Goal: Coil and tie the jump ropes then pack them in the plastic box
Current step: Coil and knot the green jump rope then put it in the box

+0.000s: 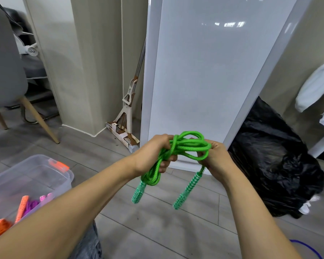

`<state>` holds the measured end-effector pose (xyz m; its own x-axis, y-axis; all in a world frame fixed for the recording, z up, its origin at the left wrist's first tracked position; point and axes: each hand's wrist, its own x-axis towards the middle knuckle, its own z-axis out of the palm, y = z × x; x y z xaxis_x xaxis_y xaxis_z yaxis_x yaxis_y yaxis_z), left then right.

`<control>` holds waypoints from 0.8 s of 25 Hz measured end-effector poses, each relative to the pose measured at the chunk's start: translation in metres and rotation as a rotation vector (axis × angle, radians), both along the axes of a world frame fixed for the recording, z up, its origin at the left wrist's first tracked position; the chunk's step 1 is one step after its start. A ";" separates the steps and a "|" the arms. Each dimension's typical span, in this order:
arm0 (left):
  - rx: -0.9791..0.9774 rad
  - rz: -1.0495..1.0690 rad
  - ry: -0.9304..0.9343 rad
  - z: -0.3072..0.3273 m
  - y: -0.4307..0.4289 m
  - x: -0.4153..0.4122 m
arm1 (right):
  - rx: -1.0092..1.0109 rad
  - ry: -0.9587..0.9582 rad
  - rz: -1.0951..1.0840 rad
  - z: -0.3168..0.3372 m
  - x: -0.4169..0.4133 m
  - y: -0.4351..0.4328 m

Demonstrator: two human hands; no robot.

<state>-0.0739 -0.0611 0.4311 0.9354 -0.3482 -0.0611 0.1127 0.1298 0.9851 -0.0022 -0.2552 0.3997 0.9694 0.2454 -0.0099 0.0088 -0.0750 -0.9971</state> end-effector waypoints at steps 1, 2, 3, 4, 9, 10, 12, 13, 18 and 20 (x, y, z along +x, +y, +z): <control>-0.047 0.039 0.044 0.001 0.000 0.002 | -0.010 0.004 -0.010 -0.004 0.004 -0.001; -0.054 0.118 0.081 -0.001 -0.001 0.004 | -0.027 0.001 -0.019 -0.006 0.005 -0.002; -0.015 0.218 0.088 -0.004 -0.001 0.007 | -0.069 -0.010 -0.021 -0.008 0.006 -0.001; 0.064 0.331 0.060 -0.008 -0.002 0.010 | -0.131 -0.017 -0.016 -0.008 0.005 0.001; 0.300 0.669 -0.146 -0.025 0.006 0.026 | -0.293 -0.012 0.171 -0.014 -0.014 0.027; 0.347 0.711 -0.164 -0.026 0.008 0.029 | -0.329 -0.029 0.215 -0.016 -0.019 0.035; 0.557 0.797 -0.228 -0.028 0.014 0.035 | -0.419 -0.095 0.272 -0.017 -0.028 0.048; 0.647 0.846 -0.238 -0.028 0.018 0.037 | -0.455 -0.129 0.289 -0.016 -0.032 0.052; 1.057 0.652 -0.307 -0.043 0.037 0.047 | -0.619 -0.260 0.439 0.006 -0.042 0.047; 1.193 0.388 -0.364 -0.050 0.039 0.048 | -0.601 -0.243 0.477 0.020 -0.039 0.033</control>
